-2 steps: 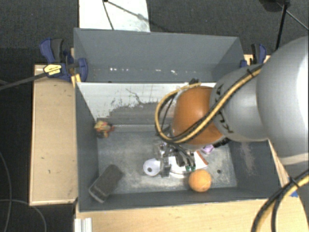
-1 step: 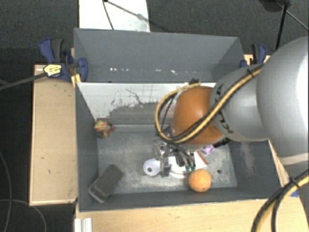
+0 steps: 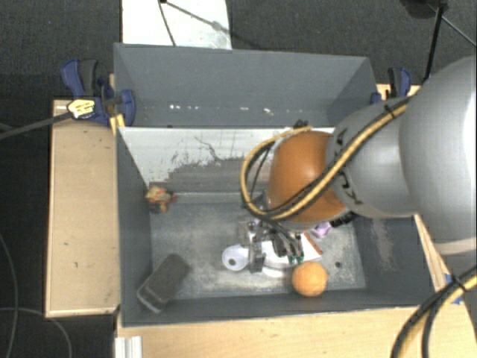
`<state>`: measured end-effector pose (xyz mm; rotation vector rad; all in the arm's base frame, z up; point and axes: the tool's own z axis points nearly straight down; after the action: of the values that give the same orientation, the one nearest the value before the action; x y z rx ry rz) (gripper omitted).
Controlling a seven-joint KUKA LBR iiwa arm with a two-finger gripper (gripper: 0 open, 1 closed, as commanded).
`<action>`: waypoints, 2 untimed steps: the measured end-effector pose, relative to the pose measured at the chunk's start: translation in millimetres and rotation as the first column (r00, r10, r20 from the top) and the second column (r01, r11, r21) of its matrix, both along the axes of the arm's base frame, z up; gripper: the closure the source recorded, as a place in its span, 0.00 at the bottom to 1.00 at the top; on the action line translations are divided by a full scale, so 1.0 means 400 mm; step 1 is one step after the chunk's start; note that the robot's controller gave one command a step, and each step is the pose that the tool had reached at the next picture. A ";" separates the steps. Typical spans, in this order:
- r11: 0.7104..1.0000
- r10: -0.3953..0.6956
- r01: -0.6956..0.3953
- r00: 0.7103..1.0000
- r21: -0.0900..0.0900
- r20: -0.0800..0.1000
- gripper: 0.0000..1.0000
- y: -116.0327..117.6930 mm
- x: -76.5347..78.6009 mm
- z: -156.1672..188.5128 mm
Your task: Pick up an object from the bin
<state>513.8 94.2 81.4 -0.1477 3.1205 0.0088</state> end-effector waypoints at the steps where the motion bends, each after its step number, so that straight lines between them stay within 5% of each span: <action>1: 1.000 0.001 -0.001 1.000 -0.003 -0.009 1.00 -0.001 -0.002 0.050; 2: 1.000 0.000 0.000 1.000 -0.004 -0.010 1.00 -0.001 0.001 0.087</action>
Offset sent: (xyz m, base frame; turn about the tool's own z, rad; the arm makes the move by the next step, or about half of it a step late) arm 0.0001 0.0000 0.0516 0.0000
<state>514.1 93.8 116.3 -0.1480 3.1304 0.0035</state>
